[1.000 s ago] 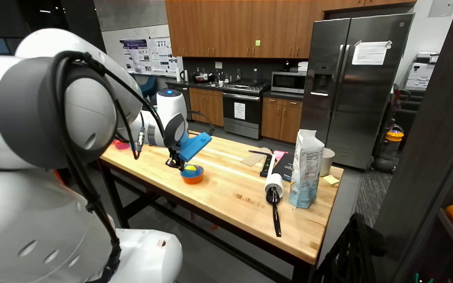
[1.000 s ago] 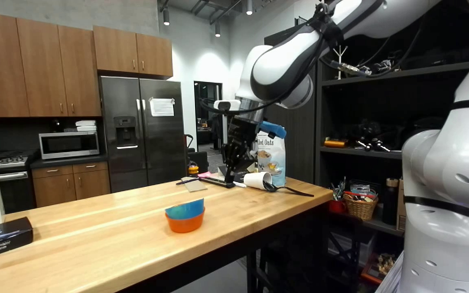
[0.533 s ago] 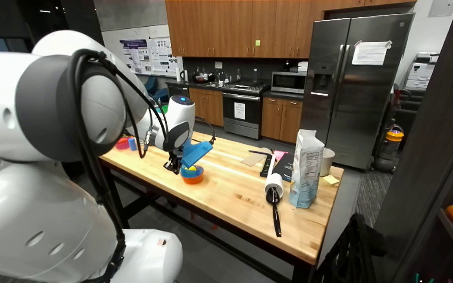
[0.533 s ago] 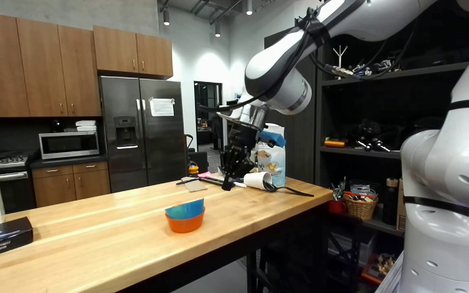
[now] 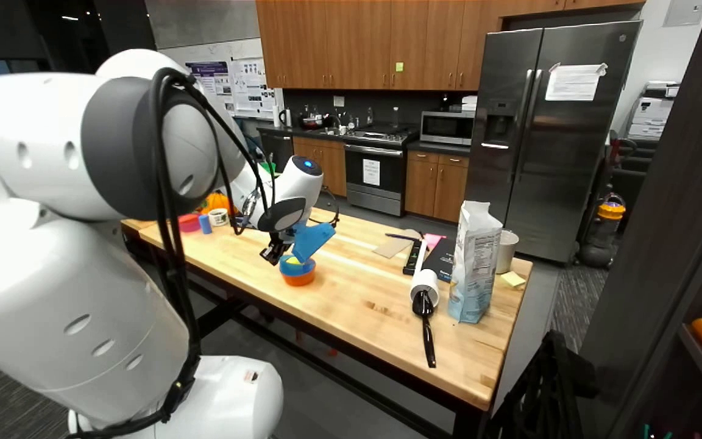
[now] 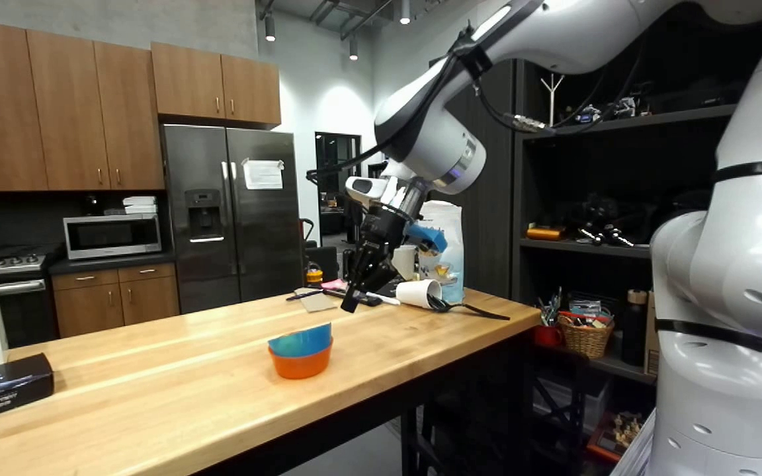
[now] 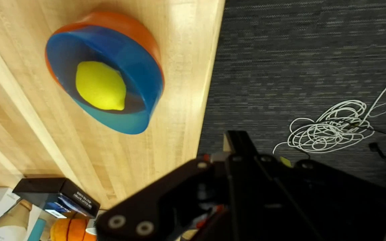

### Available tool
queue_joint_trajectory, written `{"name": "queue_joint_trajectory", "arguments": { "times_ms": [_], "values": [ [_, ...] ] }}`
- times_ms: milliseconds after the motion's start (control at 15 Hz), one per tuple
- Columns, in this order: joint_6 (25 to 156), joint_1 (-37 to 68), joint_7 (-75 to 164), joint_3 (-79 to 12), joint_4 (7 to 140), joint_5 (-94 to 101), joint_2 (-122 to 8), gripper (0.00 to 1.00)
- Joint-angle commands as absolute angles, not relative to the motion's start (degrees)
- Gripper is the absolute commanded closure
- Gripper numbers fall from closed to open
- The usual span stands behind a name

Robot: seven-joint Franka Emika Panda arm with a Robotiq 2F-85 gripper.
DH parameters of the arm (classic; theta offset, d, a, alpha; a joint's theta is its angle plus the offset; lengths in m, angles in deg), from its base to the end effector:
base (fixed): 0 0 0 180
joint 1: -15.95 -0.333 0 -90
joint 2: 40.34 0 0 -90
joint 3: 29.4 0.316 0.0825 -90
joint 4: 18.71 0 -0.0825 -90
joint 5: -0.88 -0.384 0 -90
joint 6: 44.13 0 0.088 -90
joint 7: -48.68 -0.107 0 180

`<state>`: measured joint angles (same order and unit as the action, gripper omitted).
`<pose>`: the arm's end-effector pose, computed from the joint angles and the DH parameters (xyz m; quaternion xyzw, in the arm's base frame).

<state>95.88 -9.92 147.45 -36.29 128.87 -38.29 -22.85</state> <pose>0.4119 0.1431 0.3841 -0.6856 -0.6782 -0.2206 0.1462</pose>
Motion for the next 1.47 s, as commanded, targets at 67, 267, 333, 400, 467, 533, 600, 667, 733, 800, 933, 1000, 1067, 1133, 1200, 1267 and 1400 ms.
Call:
{"name": "queue_joint_trajectory", "arguments": {
  "times_ms": [67, 267, 333, 400, 467, 533, 600, 667, 733, 800, 933, 1000, 1067, 1133, 1200, 1267, 1400],
  "values": [
    [90.0, -3.7, 157.6, -35.0, 118.5, -44.9, -34.2, 1.0],
    [83.1, 2.8, 158.3, -34.1, 112.2, -43.1, -39.4, 1.0],
    [80.7, 4.8, 158.2, -33.9, 110.1, -42.8, -40.7, 1.0],
    [77.3, 7.1, 158.6, -34.1, 107.6, -42.4, -42.0, 1.0],
    [80.9, 6.4, 157.4, -31.5, 108.8, -43.9, -43.2, 1.0],
    [80.2, 7.4, 156.9, -30.9, 107.8, -43.7, -44.1, 1.0],
    [79.6, 8.4, 156.4, -30.4, 107.2, -43.0, -44.5, 1.0],
    [79.1, 9.2, 156.2, -29.9, 106.2, -42.8, -45.4, 1.0],
    [78.7, 9.8, 155.6, -29.4, 105.7, -41.9, -46.0, 1.0],
    [78.2, 10.1, 155.2, -28.8, 105.2, -41.5, -46.3, 1.0],
    [78.2, 10.1, 153.7, -27.6, 104.7, -40.6, -47.2, 1.0],
    [78.7, 9.9, 153.1, -27.0, 105.0, -40.3, -47.4, 1.0],
    [79.3, 9.7, 152.4, -26.3, 105.3, -40.1, -47.6, 1.0],
    [80.0, 9.4, 151.8, -25.6, 105.8, -40.0, -47.6, 1.0],
    [80.7, 9.1, 151.1, -24.9, 106.1, -39.3, -47.7, 1.0],
    [82.1, 8.7, 150.6, -24.1, 106.6, -38.2, -47.5, 1.0],
    [86.0, 7.7, 148.8, -22.6, 107.7, -34.0, -46.8, 1.0]
  ]
}}
